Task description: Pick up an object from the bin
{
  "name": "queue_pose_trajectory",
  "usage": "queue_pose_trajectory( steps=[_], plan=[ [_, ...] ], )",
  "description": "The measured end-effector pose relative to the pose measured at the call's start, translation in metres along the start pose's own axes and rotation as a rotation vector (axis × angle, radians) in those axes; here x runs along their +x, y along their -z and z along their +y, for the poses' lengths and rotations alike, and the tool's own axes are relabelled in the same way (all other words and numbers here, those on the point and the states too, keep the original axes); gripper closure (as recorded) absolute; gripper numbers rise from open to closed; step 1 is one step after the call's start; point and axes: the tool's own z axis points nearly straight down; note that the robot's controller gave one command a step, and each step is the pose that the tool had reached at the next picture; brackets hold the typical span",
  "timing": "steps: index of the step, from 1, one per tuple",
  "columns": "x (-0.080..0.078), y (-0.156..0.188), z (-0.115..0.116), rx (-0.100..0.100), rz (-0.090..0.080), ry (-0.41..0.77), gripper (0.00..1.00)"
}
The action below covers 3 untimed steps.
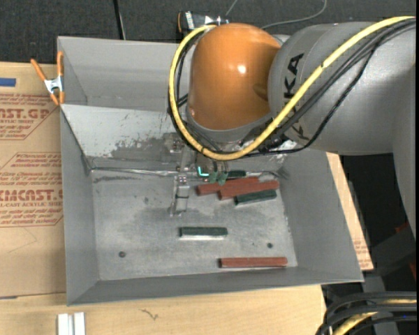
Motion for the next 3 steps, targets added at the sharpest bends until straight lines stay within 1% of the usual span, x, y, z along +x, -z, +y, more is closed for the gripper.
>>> queue_pose_trajectory(
  steps=[1, 2, 3],
  plan=[
    [-0.007, -0.1, -0.057, 0.002, 0.0, -0.004, 0.0],
    [0.038, -0.179, -0.118, 0.003, 0.004, -0.012, 0.0],
    [0.034, -0.174, -0.114, -0.001, -0.005, -0.008, 1.0]
  ],
)
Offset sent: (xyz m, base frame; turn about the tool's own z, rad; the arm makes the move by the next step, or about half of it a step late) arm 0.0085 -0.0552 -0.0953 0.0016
